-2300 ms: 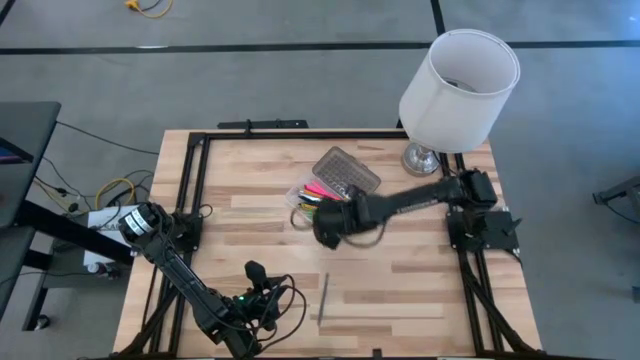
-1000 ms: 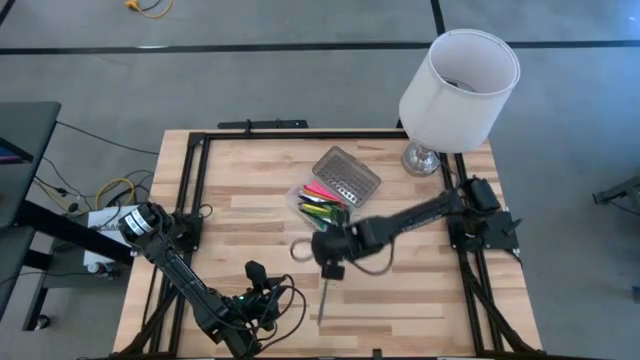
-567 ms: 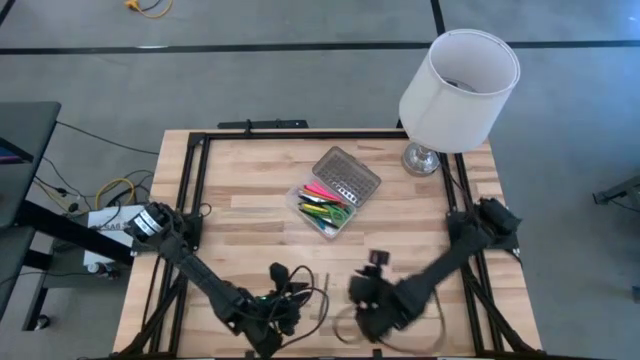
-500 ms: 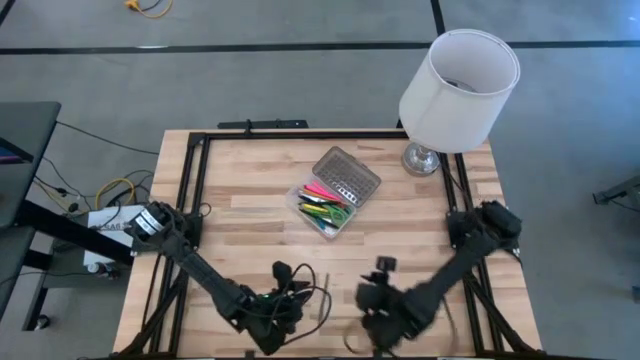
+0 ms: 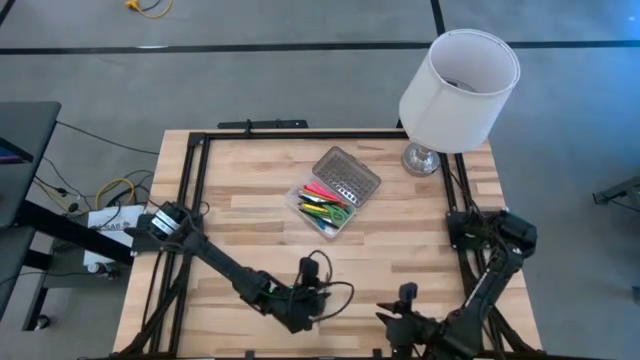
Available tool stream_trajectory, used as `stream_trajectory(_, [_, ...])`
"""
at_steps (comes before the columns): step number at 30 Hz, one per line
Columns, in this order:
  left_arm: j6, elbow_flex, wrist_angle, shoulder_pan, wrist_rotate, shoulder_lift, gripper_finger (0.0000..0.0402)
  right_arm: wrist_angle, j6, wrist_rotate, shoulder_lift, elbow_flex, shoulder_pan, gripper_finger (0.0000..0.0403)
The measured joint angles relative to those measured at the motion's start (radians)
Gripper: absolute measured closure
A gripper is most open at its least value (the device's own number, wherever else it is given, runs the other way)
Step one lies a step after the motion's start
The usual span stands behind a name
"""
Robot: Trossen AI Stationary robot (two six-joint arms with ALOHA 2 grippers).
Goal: Pick & place school supplies into a supply box
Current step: Put the gray pen into the black supply box
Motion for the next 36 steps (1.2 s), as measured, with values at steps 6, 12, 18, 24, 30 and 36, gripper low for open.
stream_trajectory(6, [0.037,-0.001,0.03,0.051,0.145,0.001,0.029,-0.005,0.0,0.005,0.0,0.0,0.003,0.0301])
stream_trajectory(12, [0.061,-0.001,0.036,0.096,0.349,0.018,0.029,-0.005,-0.001,0.028,0.0,0.0,-0.007,0.0301])
stream_trajectory(18, [0.065,0.001,0.046,0.136,0.455,0.074,0.029,-0.008,0.0,0.028,0.0,0.0,-0.012,0.0301])
stream_trajectory(24, [0.027,0.001,-0.03,0.148,0.513,0.08,0.029,-0.014,0.004,0.027,0.0,0.0,-0.012,0.0301])
stream_trajectory(30, [0.012,0.003,-0.104,0.144,0.538,0.077,0.029,-0.015,0.006,0.027,0.0,0.0,-0.012,0.0301])
stream_trajectory(36, [-0.021,0.005,-0.182,0.14,0.539,0.065,0.029,-0.016,0.007,0.027,0.0,0.0,-0.012,0.0301])
